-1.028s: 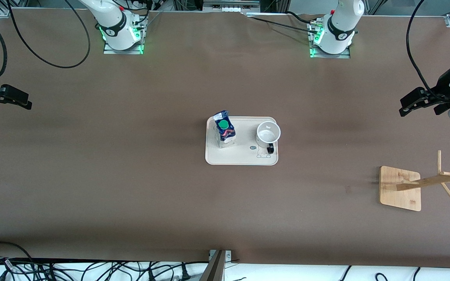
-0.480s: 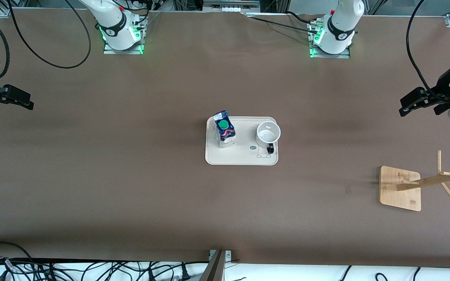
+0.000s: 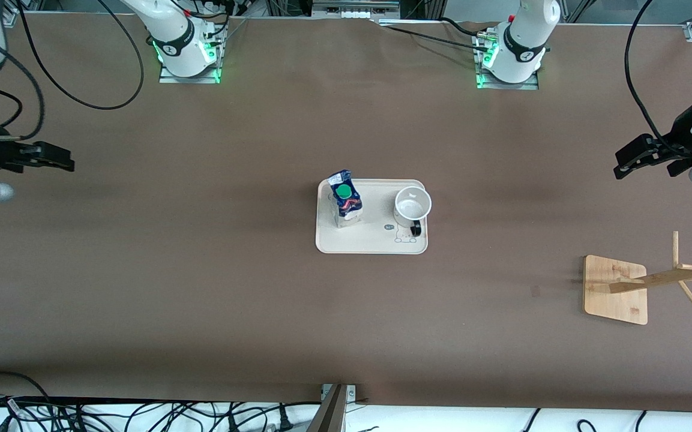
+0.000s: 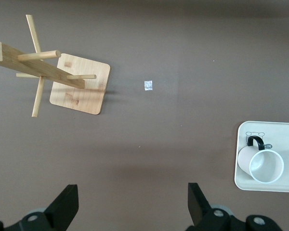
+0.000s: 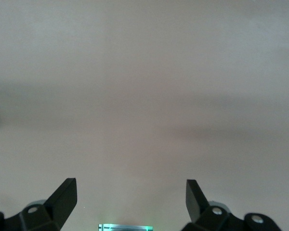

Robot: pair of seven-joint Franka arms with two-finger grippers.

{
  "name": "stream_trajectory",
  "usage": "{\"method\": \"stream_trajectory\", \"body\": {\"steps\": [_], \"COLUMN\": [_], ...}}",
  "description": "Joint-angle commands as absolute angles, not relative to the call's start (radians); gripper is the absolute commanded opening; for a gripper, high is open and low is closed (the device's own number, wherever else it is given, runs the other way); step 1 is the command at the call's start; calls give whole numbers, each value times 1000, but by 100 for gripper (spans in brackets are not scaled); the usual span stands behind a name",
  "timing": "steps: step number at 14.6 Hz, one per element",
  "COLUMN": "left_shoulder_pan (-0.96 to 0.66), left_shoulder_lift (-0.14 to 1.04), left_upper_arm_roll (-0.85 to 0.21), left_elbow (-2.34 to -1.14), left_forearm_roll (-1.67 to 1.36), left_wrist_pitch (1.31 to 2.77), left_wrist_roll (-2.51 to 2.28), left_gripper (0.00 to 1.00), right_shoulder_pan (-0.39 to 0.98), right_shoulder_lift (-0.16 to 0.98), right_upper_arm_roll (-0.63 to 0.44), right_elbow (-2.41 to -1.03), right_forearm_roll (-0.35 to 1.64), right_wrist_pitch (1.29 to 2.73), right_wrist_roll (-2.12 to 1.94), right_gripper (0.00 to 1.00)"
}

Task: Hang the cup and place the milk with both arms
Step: 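Reach the right gripper toward the blue milk carton on the tray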

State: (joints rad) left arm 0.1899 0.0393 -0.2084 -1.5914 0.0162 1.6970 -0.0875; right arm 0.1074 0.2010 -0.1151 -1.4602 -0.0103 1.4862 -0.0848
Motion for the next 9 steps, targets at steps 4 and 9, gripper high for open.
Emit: {"method": "stream_trajectory", "body": {"steps": [4, 9], "left_shoulder_pan": [190, 193], "left_shoulder_lift": [51, 51], "left_upper_arm_roll": [-210, -209], "left_elbow": [-1562, -1562], "left_forearm_roll": [8, 9], "left_wrist_pitch": [1677, 1677], "left_wrist_roll": [-94, -83], "left_gripper": [100, 100], "right_shoulder_pan": [193, 250], "right_shoulder_lift": [276, 330], "right_upper_arm_roll": [-112, -112], "right_elbow": [-1442, -1442], "right_forearm_roll": [115, 205], "right_wrist_pitch": [1577, 1658], "right_wrist_roll": [-43, -34], "right_gripper": [100, 100]}}
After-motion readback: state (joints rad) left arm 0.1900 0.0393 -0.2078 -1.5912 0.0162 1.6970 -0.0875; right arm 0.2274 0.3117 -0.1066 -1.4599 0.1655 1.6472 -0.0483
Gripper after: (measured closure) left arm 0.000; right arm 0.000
